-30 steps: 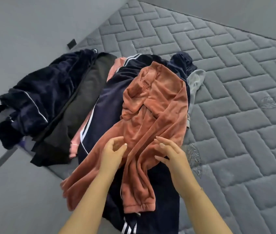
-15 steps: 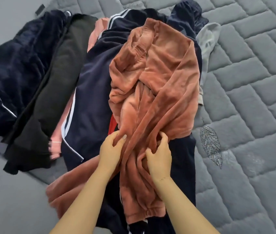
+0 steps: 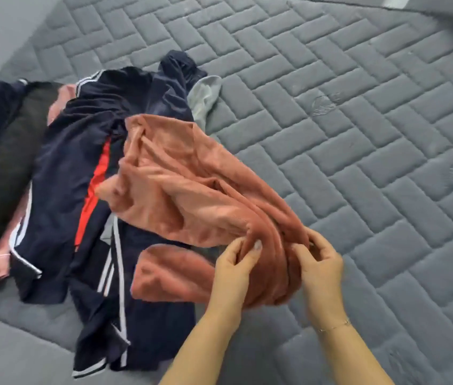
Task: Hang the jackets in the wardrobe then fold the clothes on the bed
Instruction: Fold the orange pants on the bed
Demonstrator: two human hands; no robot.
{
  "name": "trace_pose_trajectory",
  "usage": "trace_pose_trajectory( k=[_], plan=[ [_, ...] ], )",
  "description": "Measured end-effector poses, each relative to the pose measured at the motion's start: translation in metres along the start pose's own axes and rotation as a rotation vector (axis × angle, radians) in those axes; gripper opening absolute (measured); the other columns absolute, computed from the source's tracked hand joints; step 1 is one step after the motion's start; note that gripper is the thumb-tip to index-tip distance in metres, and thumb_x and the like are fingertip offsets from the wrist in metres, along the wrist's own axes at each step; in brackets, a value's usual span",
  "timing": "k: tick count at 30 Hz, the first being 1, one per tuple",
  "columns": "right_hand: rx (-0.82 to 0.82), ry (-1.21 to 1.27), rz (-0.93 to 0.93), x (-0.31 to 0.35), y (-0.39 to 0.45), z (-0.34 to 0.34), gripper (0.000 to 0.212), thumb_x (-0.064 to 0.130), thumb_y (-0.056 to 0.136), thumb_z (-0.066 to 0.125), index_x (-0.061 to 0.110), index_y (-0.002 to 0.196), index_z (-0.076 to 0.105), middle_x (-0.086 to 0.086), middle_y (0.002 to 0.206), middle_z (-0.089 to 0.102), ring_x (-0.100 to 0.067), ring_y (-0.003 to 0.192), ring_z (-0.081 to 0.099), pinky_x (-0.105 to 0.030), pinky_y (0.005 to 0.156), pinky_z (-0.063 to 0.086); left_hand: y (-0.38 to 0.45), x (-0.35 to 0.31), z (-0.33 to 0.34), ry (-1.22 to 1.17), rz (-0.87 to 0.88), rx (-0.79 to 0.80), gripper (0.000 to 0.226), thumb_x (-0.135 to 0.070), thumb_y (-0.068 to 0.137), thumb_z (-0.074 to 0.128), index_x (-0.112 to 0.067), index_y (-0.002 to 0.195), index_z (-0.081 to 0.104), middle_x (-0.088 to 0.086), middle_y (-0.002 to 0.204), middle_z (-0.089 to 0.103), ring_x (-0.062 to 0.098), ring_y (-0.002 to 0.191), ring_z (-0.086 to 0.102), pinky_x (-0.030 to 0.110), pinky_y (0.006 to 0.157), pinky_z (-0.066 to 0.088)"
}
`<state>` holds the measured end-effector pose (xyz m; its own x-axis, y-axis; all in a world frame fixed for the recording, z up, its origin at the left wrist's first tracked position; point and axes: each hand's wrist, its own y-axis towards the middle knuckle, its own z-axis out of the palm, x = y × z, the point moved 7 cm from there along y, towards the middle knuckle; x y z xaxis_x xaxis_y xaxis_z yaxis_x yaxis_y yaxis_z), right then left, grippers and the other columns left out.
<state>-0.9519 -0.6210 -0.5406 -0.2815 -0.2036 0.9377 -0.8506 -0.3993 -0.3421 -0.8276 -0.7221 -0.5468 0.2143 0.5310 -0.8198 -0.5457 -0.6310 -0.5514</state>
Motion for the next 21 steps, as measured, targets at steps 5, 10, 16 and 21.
trace_pose_trajectory(
  k=[5, 10, 16, 21],
  plan=[
    [-0.163, -0.191, -0.123, 0.043, 0.030, -0.186, 0.031, 0.003, 0.089, 0.059, 0.023, 0.110, 0.069, 0.003, 0.107, 0.073, -0.012, 0.104, 0.066, -0.029, 0.092, 0.053, -0.031, 0.041, 0.207, -0.229, -0.115, 0.327, 0.023, -0.020, 0.097, 0.058, -0.019, 0.119, 0.066, 0.005, 0.119, 0.070, 0.022, 0.117, 0.063, 0.037, 0.103, 0.048],
    [-0.225, -0.350, -0.021, 0.028, 0.050, -0.305, 0.035, -0.001, 0.091, 0.055, 0.019, 0.116, 0.067, 0.001, 0.126, 0.063, -0.014, 0.121, 0.054, -0.024, 0.104, 0.044, -0.042, 0.097, 0.300, -0.361, -0.353, 0.376, 0.039, -0.006, 0.102, 0.043, -0.018, 0.139, 0.049, 0.000, 0.134, 0.060, 0.011, 0.121, 0.056, 0.030, 0.104, 0.043],
    [-0.179, -0.134, 0.341, -0.080, -0.001, -0.299, 0.024, 0.003, 0.095, 0.053, 0.018, 0.105, 0.069, -0.006, 0.125, 0.065, -0.015, 0.111, 0.059, -0.030, 0.097, 0.047, -0.064, 0.188, 0.196, -0.300, -0.602, 0.023, 0.031, -0.007, 0.100, 0.048, -0.010, 0.130, 0.054, 0.008, 0.133, 0.060, 0.020, 0.115, 0.059, 0.034, 0.094, 0.046],
    [-0.111, 0.032, 0.622, -0.158, -0.028, -0.231, 0.016, 0.012, 0.098, 0.053, 0.019, 0.107, 0.064, -0.007, 0.125, 0.063, -0.020, 0.113, 0.059, -0.033, 0.089, 0.049, -0.062, 0.231, 0.092, -0.395, -0.738, -0.359, 0.041, -0.016, 0.096, 0.062, -0.009, 0.134, 0.051, 0.011, 0.144, 0.049, 0.025, 0.132, 0.047, 0.040, 0.106, 0.041]
  ],
)
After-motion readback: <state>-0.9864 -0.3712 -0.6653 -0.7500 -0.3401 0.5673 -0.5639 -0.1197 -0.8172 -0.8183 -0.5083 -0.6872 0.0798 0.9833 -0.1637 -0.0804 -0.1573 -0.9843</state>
